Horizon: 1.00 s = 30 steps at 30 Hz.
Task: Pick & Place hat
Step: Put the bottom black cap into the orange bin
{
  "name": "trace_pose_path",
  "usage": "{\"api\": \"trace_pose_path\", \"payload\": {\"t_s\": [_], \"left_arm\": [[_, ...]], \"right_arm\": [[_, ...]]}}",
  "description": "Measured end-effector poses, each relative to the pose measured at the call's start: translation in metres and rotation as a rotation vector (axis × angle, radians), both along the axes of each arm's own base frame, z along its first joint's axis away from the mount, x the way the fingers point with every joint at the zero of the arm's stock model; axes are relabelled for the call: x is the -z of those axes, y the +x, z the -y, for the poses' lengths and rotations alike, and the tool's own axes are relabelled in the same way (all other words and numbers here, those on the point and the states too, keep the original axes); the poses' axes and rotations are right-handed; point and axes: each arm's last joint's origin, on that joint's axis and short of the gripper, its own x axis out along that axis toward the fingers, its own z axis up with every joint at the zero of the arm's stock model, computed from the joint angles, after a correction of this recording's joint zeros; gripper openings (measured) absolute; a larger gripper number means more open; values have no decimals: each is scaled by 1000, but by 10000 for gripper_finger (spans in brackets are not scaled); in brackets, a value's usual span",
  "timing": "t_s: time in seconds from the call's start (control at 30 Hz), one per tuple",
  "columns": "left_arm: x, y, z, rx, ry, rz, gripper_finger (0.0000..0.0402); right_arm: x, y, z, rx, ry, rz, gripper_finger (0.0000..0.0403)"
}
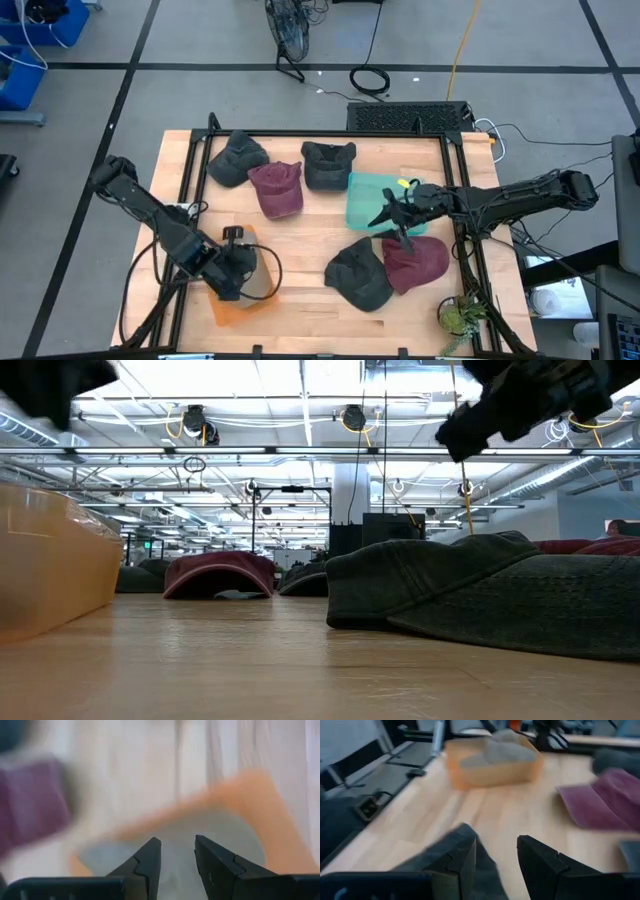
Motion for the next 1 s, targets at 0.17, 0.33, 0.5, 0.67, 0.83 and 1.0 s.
{"api": "trace_pose_path", "payload": {"t_s": [0.17, 0.33, 0.5, 0.67, 0.83, 1.0], "left_arm": [[-17, 24, -8, -113, 54, 318, 124], [-23, 60, -12, -124, -57, 496, 124], [-16, 87, -4, -30, -97, 580, 124], [-14, 93, -1, -35, -73, 631, 124], [-21, 88, 3, -9, -65, 657, 124], [-18, 82, 8, 10, -62, 641, 124]], "right_arm": [[-7, 4, -25, -82, -68, -16, 130], [-6, 9, -44, -140, -122, -79, 130], [5, 16, -61, -198, -133, -150, 130], [25, 29, -73, -223, -150, -261, 130], [38, 46, -80, -238, -196, -395, 130], [53, 54, -83, -247, -236, -481, 130]]}}
